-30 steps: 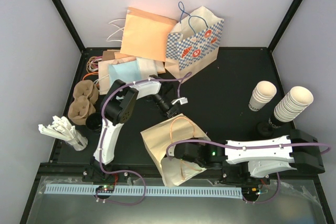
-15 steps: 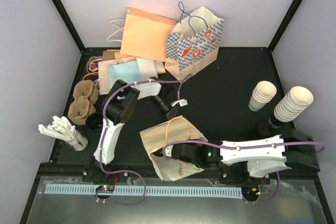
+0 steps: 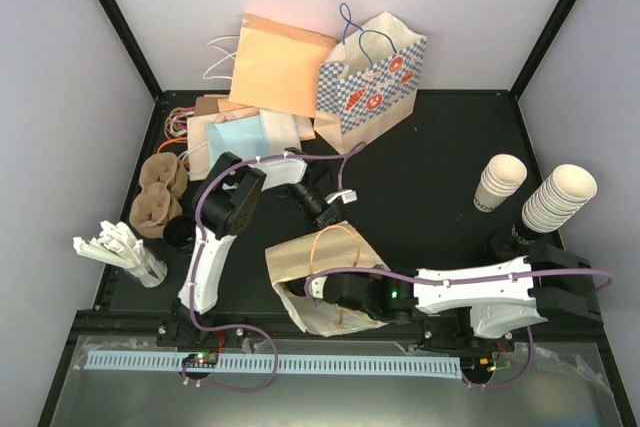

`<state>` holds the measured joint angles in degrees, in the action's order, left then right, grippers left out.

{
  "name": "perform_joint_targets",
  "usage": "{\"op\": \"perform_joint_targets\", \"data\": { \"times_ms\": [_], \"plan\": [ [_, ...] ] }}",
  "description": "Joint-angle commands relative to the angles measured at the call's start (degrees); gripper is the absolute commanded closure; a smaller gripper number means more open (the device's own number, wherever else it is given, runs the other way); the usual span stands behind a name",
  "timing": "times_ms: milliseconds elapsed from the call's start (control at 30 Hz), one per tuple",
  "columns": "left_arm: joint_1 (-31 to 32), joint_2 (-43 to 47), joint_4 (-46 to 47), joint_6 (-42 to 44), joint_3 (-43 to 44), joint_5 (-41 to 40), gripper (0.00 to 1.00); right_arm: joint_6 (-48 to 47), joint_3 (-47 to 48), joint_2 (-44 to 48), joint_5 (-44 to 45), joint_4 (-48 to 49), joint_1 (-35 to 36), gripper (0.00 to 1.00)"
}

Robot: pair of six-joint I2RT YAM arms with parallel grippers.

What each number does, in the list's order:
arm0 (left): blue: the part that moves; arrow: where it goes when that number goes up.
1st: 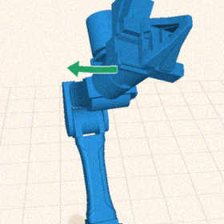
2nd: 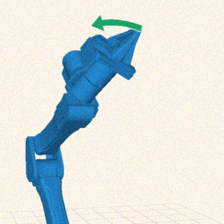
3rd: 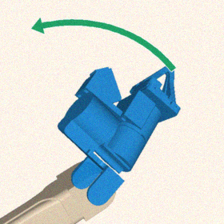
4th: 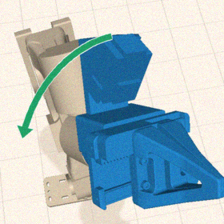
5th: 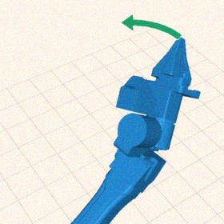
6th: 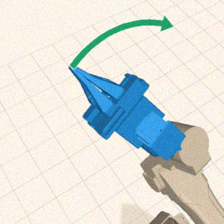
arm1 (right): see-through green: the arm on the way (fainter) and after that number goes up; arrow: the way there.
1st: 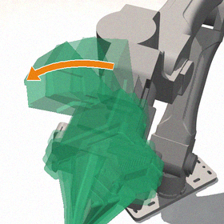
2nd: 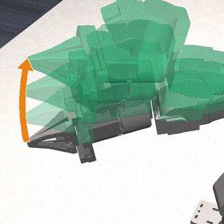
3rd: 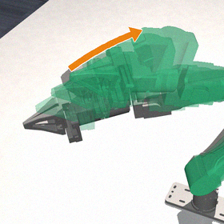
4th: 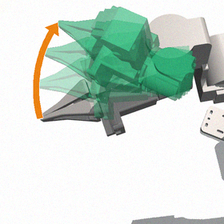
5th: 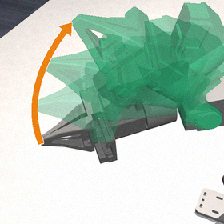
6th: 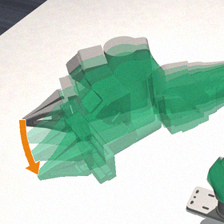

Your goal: Pack the takeout coffee

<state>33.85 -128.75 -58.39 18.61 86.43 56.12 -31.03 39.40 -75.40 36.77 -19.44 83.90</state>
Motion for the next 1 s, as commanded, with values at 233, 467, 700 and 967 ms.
{"op": "perform_joint_targets", "data": {
  "times_ms": [233,467,700,967],
  "plan": [
    [5.9,6.7,-6.2,0.2,-1.9,8.6,0.98,0.0,-1.5,-4.6,-2.8,1.1,-3.9,0.39],
    [7.6,6.9,-6.9,1.4,-2.2,8.8,0.98,0.1,-1.3,-6.3,-3.8,1.1,-4.9,0.39],
    [8.2,6.9,-7.5,1.8,-2.1,9.0,0.98,0.9,-1.2,-6.3,-5.3,0.2,-6.2,0.39],
    [8.4,6.9,-7.5,2.0,-2.3,9.0,0.98,1.3,-1.0,-7.7,-7.2,-0.6,-6.8,0.39]
  ]
}}
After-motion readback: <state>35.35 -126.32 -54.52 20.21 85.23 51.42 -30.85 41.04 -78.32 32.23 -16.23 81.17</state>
